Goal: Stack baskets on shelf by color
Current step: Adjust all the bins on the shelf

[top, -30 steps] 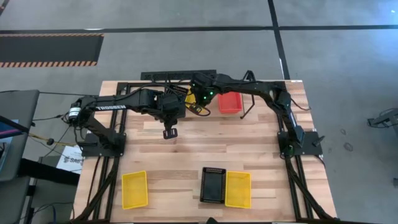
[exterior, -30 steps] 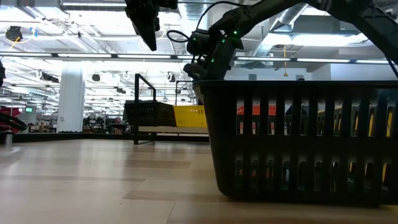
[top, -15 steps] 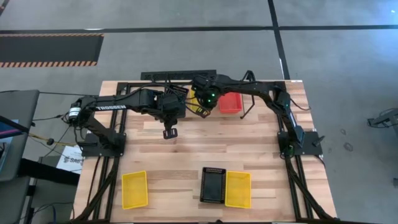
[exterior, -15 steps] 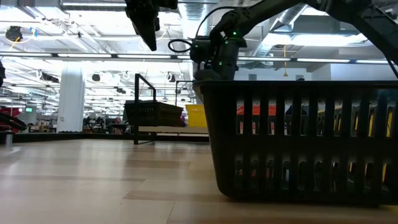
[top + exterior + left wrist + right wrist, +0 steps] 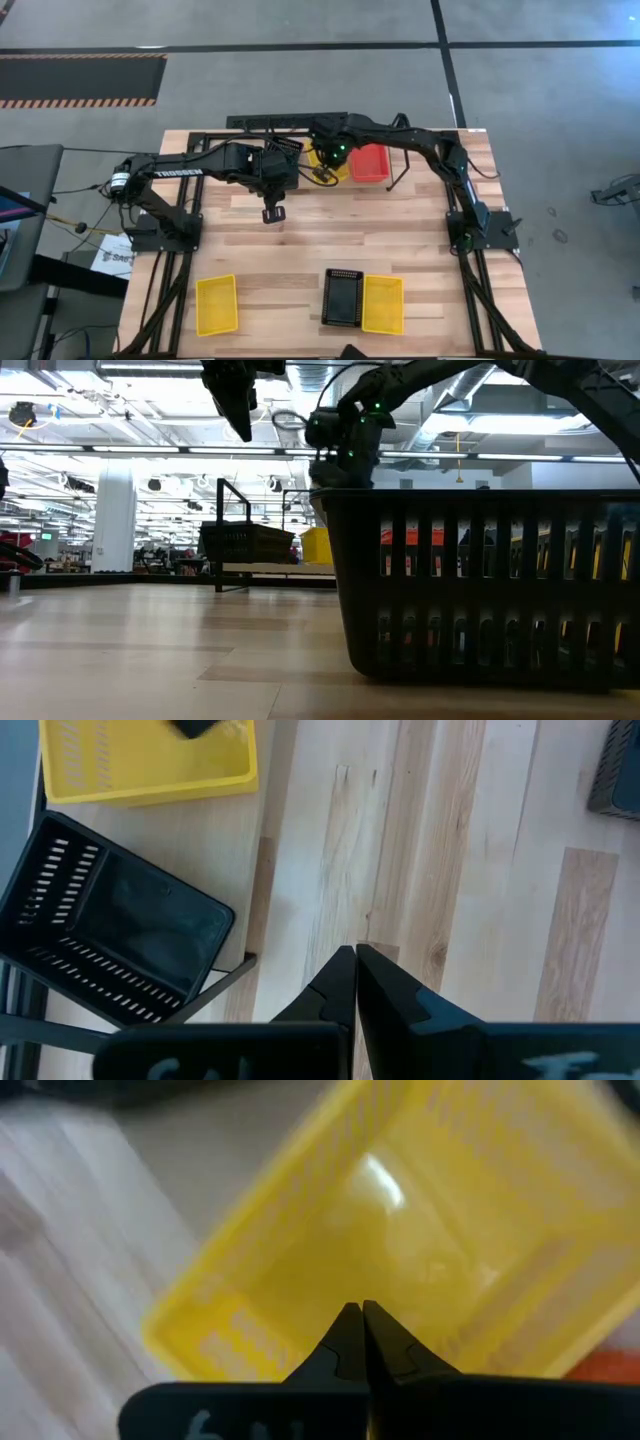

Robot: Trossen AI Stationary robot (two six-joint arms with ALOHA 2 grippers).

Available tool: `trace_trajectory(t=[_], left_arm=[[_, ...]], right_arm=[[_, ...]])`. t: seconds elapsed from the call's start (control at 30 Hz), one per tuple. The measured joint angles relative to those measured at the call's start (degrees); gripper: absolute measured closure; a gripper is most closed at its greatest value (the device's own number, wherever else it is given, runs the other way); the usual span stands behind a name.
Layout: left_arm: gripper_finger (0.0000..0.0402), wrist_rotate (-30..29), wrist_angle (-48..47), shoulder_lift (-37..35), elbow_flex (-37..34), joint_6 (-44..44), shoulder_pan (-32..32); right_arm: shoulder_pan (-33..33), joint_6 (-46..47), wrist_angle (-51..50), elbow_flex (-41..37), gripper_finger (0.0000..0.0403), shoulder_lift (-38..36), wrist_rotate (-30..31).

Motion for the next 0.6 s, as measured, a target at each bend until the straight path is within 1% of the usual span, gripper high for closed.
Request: trace_trajectory(t=[0.2, 0.37, 0.6], left_arm=[[0.0401, 0.00, 0.02, 0.00, 0.00, -0.02, 0.00], [0.0402, 0.00, 0.01, 0.00, 0.00, -0.13, -0.01], [0.0402, 0.00, 0.01, 0.00, 0.00, -0.13, -0.01]], right_arm=[[-3.13, 0.00, 4.42, 2.88, 0.0403, 0.05, 0.07], [-5.36, 0.09, 4.23, 2.98, 0.0403, 0.07, 0.09], [-5.57, 0.09, 4.26, 2.98, 0.0403, 0.10, 0.11]])
